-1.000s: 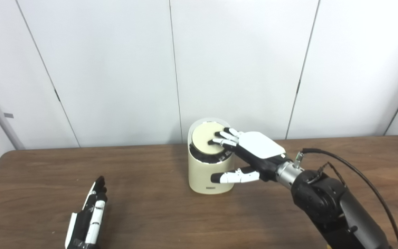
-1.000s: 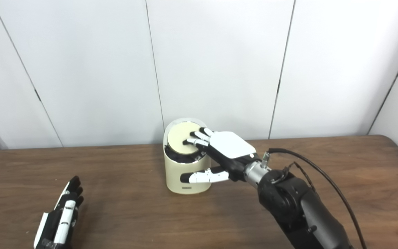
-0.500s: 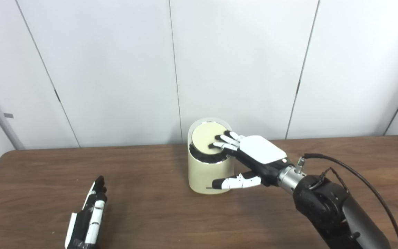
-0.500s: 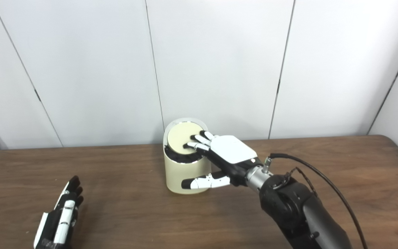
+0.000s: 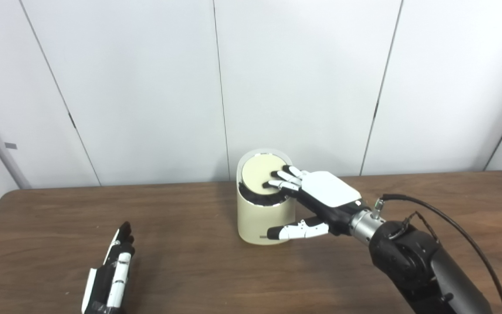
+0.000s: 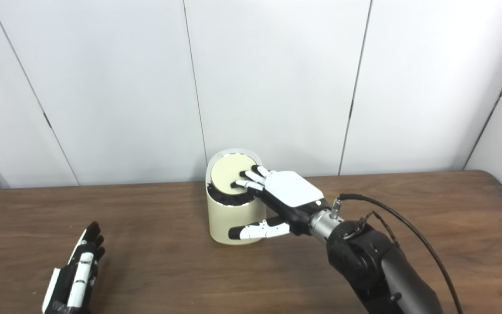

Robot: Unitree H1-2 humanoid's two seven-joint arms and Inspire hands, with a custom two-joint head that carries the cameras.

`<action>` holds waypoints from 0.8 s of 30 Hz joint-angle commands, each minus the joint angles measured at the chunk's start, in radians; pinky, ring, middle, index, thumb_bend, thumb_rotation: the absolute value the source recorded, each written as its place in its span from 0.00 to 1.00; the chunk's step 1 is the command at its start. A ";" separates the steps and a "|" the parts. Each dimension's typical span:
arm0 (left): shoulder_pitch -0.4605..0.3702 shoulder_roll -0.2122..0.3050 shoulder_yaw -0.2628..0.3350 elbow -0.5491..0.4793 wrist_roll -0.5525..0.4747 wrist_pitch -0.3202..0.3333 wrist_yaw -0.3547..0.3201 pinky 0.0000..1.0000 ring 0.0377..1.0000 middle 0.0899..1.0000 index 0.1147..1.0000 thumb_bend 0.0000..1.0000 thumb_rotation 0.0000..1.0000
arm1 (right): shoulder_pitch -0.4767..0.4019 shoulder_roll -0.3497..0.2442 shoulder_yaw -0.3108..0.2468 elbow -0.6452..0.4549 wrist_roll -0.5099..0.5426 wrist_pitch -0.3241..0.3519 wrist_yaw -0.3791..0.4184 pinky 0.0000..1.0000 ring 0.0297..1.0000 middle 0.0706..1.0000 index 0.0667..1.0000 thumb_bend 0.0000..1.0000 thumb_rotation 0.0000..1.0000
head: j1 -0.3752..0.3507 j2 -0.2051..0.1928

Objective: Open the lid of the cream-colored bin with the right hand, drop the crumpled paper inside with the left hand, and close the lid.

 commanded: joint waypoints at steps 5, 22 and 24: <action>0.038 -0.032 -0.009 0.044 -0.007 -0.014 0.008 1.00 0.99 0.99 0.98 0.48 0.81 | -0.019 -0.007 0.011 -0.016 -0.019 -0.003 0.028 1.00 1.00 0.97 0.86 0.64 1.00 | -0.001 0.001; 0.035 -0.032 -0.007 0.048 -0.022 -0.022 0.000 1.00 0.99 1.00 0.99 0.46 0.81 | 0.005 -0.003 0.013 -0.030 -0.025 -0.004 0.029 0.99 1.00 0.96 0.85 0.62 1.00 | -0.002 0.007; 0.034 -0.031 -0.006 0.052 -0.023 -0.025 -0.001 1.00 0.99 1.00 0.99 0.48 0.81 | 0.005 -0.002 0.015 -0.032 -0.029 0.002 0.035 0.99 1.00 0.96 0.86 0.63 1.00 | -0.002 0.008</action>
